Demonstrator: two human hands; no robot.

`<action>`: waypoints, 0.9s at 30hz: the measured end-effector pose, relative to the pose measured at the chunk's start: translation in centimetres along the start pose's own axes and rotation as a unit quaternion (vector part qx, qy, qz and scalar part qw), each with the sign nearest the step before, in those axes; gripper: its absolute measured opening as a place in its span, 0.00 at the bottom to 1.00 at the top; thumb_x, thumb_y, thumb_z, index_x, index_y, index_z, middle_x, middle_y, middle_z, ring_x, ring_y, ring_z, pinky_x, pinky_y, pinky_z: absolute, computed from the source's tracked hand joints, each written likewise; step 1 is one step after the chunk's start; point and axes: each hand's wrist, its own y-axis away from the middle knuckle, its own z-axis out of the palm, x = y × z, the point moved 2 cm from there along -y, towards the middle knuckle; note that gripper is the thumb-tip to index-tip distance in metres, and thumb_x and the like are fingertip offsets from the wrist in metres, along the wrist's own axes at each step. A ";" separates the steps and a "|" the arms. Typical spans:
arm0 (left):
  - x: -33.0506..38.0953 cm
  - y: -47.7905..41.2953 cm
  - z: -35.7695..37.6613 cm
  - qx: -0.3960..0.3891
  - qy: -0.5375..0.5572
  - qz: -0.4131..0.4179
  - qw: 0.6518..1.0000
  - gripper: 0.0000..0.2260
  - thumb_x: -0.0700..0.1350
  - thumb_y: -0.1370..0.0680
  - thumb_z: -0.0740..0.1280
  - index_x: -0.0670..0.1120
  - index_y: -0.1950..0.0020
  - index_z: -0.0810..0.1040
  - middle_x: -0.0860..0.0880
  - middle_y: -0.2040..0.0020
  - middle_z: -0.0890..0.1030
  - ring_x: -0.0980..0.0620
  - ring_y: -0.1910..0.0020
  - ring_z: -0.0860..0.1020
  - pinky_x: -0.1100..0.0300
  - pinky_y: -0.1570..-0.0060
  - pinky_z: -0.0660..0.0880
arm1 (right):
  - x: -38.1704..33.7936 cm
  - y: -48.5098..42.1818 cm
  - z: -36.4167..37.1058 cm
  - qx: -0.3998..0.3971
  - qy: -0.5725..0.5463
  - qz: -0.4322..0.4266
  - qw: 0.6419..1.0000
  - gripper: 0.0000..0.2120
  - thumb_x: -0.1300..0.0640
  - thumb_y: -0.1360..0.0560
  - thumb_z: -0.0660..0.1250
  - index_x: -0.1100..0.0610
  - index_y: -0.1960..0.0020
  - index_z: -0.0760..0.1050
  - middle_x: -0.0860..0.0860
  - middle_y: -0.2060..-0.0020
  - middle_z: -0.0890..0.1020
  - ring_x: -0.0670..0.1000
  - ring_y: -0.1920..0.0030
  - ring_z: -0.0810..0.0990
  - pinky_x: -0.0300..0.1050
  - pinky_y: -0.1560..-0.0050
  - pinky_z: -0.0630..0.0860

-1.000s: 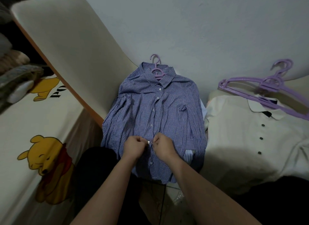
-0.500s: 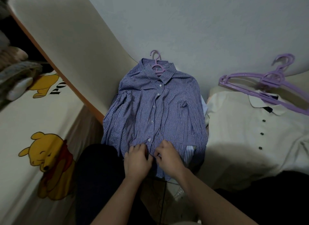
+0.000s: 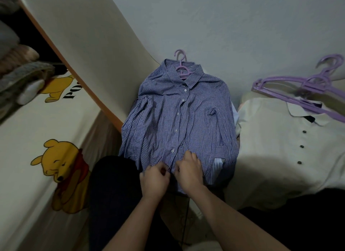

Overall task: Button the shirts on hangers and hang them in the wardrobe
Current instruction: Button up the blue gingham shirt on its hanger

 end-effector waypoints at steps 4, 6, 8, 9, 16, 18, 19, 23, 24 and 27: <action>-0.2 0.1 -0.3 0.002 0.013 -0.016 1.000 0.04 0.51 0.22 0.68 0.55 0.54 0.83 0.57 0.58 0.82 0.53 0.51 0.79 0.53 0.43 0.71 | 0.1 0.2 0.0 0.008 -0.026 0.008 1.000 0.08 0.53 0.21 0.63 0.53 0.53 0.79 0.50 0.47 0.70 0.53 0.42 0.68 0.47 0.39 0.67; -0.4 0.2 -0.3 -0.002 0.014 -0.024 1.000 0.05 0.52 0.21 0.67 0.54 0.54 0.82 0.57 0.58 0.82 0.52 0.51 0.78 0.52 0.42 0.70 | 0.2 0.5 0.0 0.006 -0.045 0.010 0.999 0.06 0.54 0.22 0.64 0.53 0.55 0.78 0.49 0.48 0.69 0.52 0.43 0.67 0.46 0.40 0.68; -0.3 0.3 -0.2 -0.008 0.020 -0.024 0.999 0.06 0.52 0.21 0.67 0.53 0.54 0.81 0.56 0.58 0.82 0.52 0.51 0.78 0.52 0.43 0.69 | 0.3 0.9 -0.1 0.003 -0.060 0.015 0.998 0.05 0.55 0.22 0.64 0.53 0.56 0.77 0.49 0.49 0.68 0.51 0.44 0.67 0.46 0.40 0.68; -0.2 0.5 -0.2 -0.012 0.024 -0.021 0.999 0.06 0.52 0.21 0.67 0.53 0.54 0.81 0.57 0.58 0.82 0.52 0.51 0.78 0.53 0.44 0.68 | 0.2 1.1 -0.1 0.007 -0.068 0.018 0.998 0.05 0.55 0.23 0.65 0.53 0.57 0.77 0.48 0.50 0.68 0.51 0.44 0.67 0.47 0.40 0.69; -0.5 0.7 0.2 -0.052 0.128 -0.046 0.989 0.05 0.50 0.23 0.71 0.51 0.58 0.82 0.56 0.61 0.83 0.54 0.57 0.81 0.52 0.44 0.76 | -0.2 2.1 -0.3 0.021 -0.113 0.047 0.992 0.04 0.53 0.23 0.67 0.50 0.57 0.78 0.46 0.51 0.71 0.49 0.45 0.68 0.46 0.39 0.68; -0.6 0.8 0.3 -0.062 0.200 -0.056 0.976 0.04 0.44 0.24 0.73 0.47 0.59 0.84 0.53 0.61 0.84 0.52 0.58 0.82 0.56 0.50 0.77 | -0.2 2.3 -0.2 0.014 -0.123 0.062 0.990 0.05 0.53 0.23 0.67 0.50 0.56 0.79 0.46 0.51 0.72 0.50 0.44 0.68 0.47 0.39 0.67; -0.6 0.9 0.3 -0.065 0.234 -0.068 0.968 0.04 0.41 0.24 0.73 0.43 0.58 0.85 0.50 0.61 0.84 0.51 0.58 0.81 0.58 0.52 0.77 | -0.3 2.4 -0.2 0.012 -0.128 0.070 0.989 0.05 0.53 0.23 0.67 0.50 0.57 0.80 0.47 0.51 0.73 0.50 0.44 0.68 0.47 0.39 0.67; -0.9 1.3 0.3 -0.076 0.308 -0.106 0.943 0.02 0.38 0.25 0.75 0.40 0.57 0.85 0.41 0.58 0.86 0.49 0.58 0.81 0.51 0.49 0.80 | -0.6 2.5 -0.2 0.015 -0.159 0.097 0.982 0.06 0.55 0.23 0.68 0.50 0.59 0.80 0.47 0.53 0.73 0.52 0.45 0.70 0.50 0.40 0.70; -1.0 1.4 0.2 -0.078 0.316 -0.109 0.939 0.01 0.38 0.26 0.75 0.40 0.57 0.86 0.41 0.58 0.86 0.49 0.58 0.81 0.49 0.48 0.80 | -0.7 2.6 -0.3 0.016 -0.165 0.100 0.981 0.07 0.55 0.23 0.68 0.49 0.59 0.80 0.47 0.53 0.73 0.52 0.45 0.70 0.50 0.40 0.71; -1.1 1.6 0.0 -0.082 0.337 -0.115 0.931 0.02 0.38 0.27 0.76 0.41 0.58 0.86 0.41 0.58 0.86 0.44 0.56 0.84 0.45 0.46 0.81 | -0.8 2.7 -0.4 0.016 -0.172 0.103 0.980 0.07 0.55 0.23 0.68 0.49 0.59 0.81 0.47 0.54 0.74 0.51 0.46 0.70 0.51 0.41 0.72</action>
